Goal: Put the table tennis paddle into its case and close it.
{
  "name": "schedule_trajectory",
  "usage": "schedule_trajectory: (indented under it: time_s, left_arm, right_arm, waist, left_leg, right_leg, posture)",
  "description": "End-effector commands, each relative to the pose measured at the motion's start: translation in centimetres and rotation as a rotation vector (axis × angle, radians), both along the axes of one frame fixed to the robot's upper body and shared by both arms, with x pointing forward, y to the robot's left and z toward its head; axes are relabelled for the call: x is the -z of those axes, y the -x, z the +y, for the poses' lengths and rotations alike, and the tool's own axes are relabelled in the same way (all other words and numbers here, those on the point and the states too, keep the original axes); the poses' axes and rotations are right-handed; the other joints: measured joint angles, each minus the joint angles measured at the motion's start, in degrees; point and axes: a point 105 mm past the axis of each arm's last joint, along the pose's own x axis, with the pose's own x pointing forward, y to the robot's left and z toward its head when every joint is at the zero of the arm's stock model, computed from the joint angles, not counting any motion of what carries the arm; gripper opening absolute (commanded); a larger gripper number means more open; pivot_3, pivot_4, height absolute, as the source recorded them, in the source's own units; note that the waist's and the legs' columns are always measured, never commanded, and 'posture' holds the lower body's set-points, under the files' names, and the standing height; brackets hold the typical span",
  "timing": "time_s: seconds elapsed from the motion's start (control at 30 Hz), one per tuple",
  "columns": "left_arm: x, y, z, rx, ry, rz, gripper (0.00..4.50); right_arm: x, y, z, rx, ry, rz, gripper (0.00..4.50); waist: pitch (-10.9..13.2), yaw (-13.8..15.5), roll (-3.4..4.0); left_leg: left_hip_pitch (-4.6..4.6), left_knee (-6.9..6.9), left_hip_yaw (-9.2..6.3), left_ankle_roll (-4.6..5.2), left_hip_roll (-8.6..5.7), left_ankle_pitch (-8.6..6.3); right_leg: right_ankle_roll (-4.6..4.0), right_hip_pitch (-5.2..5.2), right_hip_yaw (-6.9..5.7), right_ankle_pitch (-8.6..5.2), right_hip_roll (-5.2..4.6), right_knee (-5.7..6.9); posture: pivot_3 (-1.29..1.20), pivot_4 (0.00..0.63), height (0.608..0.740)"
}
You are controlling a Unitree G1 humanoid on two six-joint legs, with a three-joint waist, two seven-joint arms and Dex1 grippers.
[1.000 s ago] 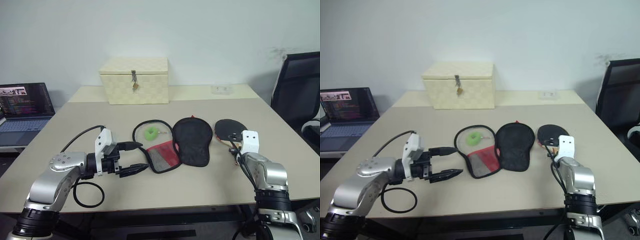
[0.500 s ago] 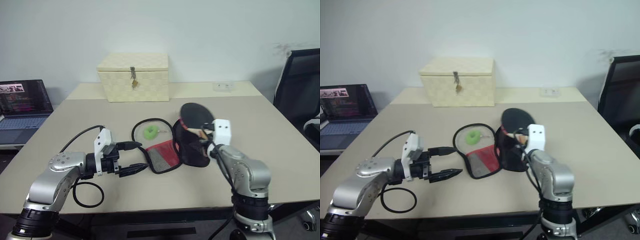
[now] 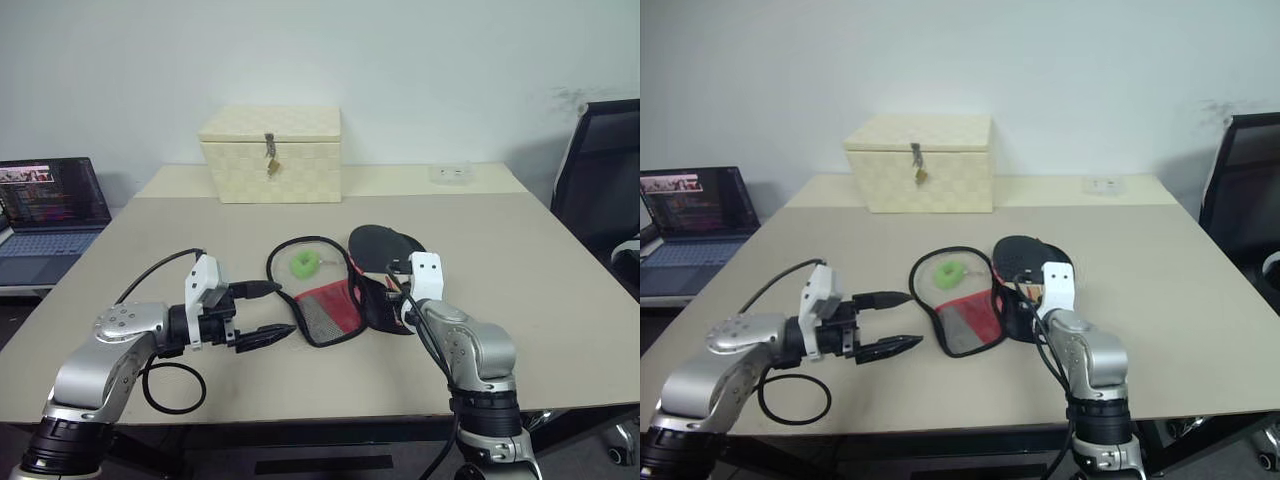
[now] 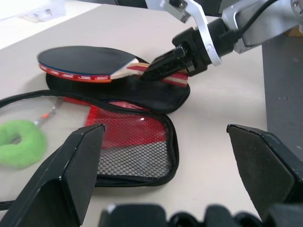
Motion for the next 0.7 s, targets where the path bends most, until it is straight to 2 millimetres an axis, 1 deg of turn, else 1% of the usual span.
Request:
schedule_trajectory:
  time_s: [0.03, 0.17, 0.47, 0.7]
  left_arm:
    - [-2.9, -0.1, 0.6, -0.015, 0.046, -0.072, 4.5]
    - [-3.4, -0.2, 0.6, -0.016, 0.056, -0.076, 4.5]
    - [-3.3, -0.3, 0.6, -0.018, 0.056, -0.079, 4.5]
    - [-3.2, -0.4, 0.6, -0.019, 0.057, -0.078, 4.5]
  right_arm:
    - [-1.2, -0.2, 0.2, -0.004, 0.002, -0.071, 1.1]
    - [-0.7, -0.2, 0.1, 0.002, 0.012, -0.06, 1.1]
    - [0.2, -0.3, -0.2, 0.027, 0.03, -0.037, 1.1]
    - [-0.1, -0.7, -0.4, 0.029, 0.032, -0.067, 1.1]
  waist:
    - [0.0, -0.05, 0.0]
    - [0.0, -0.08, 0.0]
    - [0.0, -0.08, 0.0]
    - [0.0, -0.09, 0.0]
  left_leg:
    - [0.0, 0.0, -0.01, 0.0, 0.0, 0.0]
    - [0.0, 0.0, 0.01, 0.0, 0.0, 0.0]
    - [0.0, 0.01, 0.0, 0.0, 0.0, 0.0]
    - [0.01, 0.01, 0.0, 0.0, 0.0, 0.0]
  right_leg:
    - [0.01, 0.0, -0.01, 0.0, 0.0, 0.0]
    - [-0.01, 0.0, 0.0, 0.0, 0.0, 0.0]
    - [-0.04, 0.0, -0.01, 0.03, 0.0, 0.01]
    - [-0.05, 0.01, 0.0, 0.03, 0.0, 0.01]
  posture:
    - [0.0, 0.15, 0.74]
    - [0.0, 0.15, 0.74]
    - [0.0, 0.15, 0.74]
    - [0.0, 0.15, 0.74]
